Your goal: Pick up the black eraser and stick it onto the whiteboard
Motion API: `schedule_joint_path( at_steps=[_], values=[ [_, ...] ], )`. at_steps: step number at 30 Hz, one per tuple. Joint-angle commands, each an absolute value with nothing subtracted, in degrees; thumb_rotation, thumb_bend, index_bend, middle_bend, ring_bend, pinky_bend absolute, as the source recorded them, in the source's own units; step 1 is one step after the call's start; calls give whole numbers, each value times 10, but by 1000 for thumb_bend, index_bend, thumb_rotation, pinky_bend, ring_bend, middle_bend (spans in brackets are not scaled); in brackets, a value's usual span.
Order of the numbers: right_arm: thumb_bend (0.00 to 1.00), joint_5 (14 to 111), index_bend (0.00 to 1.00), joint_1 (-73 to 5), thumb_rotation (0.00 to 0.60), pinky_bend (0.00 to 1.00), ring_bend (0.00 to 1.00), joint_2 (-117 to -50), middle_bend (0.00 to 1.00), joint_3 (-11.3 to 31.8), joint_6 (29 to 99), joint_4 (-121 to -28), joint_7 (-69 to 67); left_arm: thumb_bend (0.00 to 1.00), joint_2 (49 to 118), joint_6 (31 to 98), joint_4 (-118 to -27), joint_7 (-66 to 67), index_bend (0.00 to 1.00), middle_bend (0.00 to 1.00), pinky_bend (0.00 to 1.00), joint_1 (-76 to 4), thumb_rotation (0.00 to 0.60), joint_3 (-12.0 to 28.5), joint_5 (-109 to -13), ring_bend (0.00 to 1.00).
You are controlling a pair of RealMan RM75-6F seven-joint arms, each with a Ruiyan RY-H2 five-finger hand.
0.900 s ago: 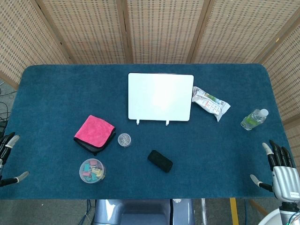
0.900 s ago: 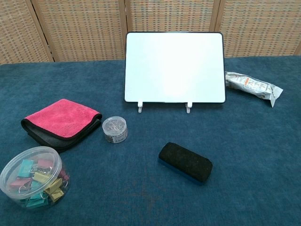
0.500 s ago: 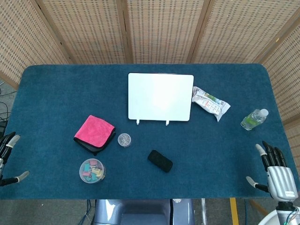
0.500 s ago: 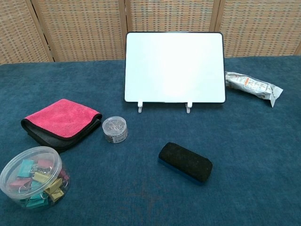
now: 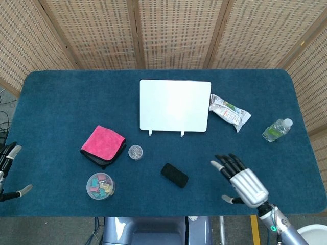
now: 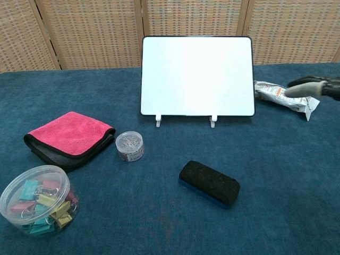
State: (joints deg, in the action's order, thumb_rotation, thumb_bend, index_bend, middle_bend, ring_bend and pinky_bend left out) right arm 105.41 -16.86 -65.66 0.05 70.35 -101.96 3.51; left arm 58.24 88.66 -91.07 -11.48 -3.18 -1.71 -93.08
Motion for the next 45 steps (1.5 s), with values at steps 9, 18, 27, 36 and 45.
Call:
schedule_joint_path(
  at_steps=[9, 18, 27, 36, 45],
  values=[
    [0, 938, 0, -298, 600, 0, 0, -827, 0, 77, 507, -1034, 221, 0, 584, 848, -924, -95, 0, 0, 0, -47, 600, -8, -901, 0],
    [0, 790, 0, -355, 600, 0, 0, -930, 0, 112, 456, -992, 348, 0, 586, 811, -927, -86, 0, 0, 0, -62, 600, 2, -868, 0],
    [0, 681, 0, -376, 600, 0, 0, -966, 0, 119, 482, -963, 401, 0, 586, 795, -922, -94, 0, 0, 0, -67, 600, 7, -849, 0],
    [0, 610, 0, -391, 600, 16, 0, -966, 0, 97, 495, -953, 412, 0, 587, 788, -923, -91, 0, 0, 0, -70, 600, 7, -846, 0],
    [0, 600, 0, -399, 600, 142, 4, -972, 0, 85, 529, -922, 402, 0, 588, 786, -924, -89, 0, 0, 0, -71, 600, 7, -845, 0]
  ],
)
